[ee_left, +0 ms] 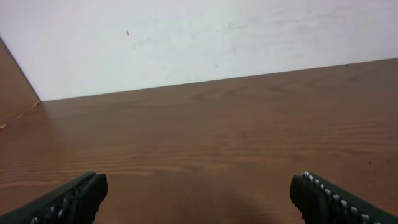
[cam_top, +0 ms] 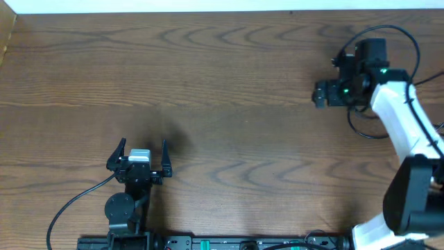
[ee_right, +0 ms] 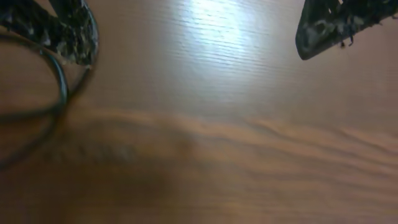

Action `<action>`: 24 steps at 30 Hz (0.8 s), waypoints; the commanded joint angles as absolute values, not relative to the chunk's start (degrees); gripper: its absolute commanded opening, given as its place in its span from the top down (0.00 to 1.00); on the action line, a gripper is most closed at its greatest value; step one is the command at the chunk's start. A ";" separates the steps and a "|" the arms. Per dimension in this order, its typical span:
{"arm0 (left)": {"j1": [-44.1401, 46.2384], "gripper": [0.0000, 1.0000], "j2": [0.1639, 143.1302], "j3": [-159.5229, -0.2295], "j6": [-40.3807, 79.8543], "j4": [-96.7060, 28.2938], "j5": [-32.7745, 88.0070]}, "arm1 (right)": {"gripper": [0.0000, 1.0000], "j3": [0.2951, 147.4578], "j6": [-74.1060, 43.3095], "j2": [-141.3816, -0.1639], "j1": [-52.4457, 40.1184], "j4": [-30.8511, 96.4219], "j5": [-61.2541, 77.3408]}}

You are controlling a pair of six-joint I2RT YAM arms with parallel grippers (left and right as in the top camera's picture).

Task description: Untangle cables

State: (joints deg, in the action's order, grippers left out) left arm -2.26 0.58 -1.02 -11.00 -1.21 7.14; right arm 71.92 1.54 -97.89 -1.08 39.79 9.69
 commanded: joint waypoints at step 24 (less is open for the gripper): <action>-2.72 0.02 0.23 -0.23 -11.77 -3.49 7.86 | 0.01 15.62 -1.74 -65.41 -4.19 -27.14 12.64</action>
